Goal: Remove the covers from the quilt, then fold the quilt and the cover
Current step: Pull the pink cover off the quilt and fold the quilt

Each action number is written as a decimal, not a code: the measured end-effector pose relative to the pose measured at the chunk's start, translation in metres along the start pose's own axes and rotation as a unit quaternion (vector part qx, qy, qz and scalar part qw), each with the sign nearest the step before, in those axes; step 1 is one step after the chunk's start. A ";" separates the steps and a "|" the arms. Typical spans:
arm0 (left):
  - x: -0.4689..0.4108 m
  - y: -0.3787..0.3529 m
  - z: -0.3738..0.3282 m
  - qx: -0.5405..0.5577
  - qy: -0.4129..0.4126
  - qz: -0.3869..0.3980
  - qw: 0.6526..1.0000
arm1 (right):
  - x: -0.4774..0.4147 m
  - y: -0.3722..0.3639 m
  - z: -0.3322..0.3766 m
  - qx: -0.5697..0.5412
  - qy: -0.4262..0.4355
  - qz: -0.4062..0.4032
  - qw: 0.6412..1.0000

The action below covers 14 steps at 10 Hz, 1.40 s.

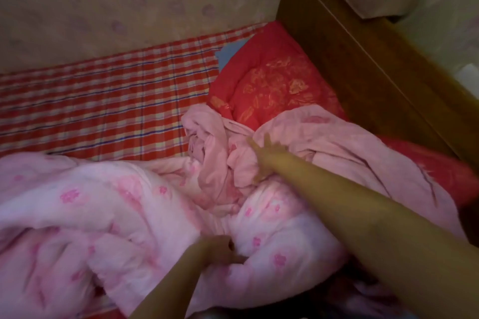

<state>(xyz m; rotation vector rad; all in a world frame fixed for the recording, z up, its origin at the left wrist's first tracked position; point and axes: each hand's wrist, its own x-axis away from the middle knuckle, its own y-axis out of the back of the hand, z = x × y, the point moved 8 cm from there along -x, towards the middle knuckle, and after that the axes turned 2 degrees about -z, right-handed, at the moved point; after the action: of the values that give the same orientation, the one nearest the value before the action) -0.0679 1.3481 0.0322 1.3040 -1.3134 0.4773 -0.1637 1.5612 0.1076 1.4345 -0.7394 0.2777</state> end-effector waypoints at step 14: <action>-0.080 0.212 0.090 -0.179 -0.280 -0.390 0.859 | -0.124 0.018 0.090 0.060 0.078 -0.142 0.985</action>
<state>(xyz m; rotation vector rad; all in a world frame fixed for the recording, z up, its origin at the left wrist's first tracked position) -0.3115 1.3634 0.0274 1.5637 -1.1109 -0.7352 -0.2938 1.5087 0.0436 1.5921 -0.3903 0.2129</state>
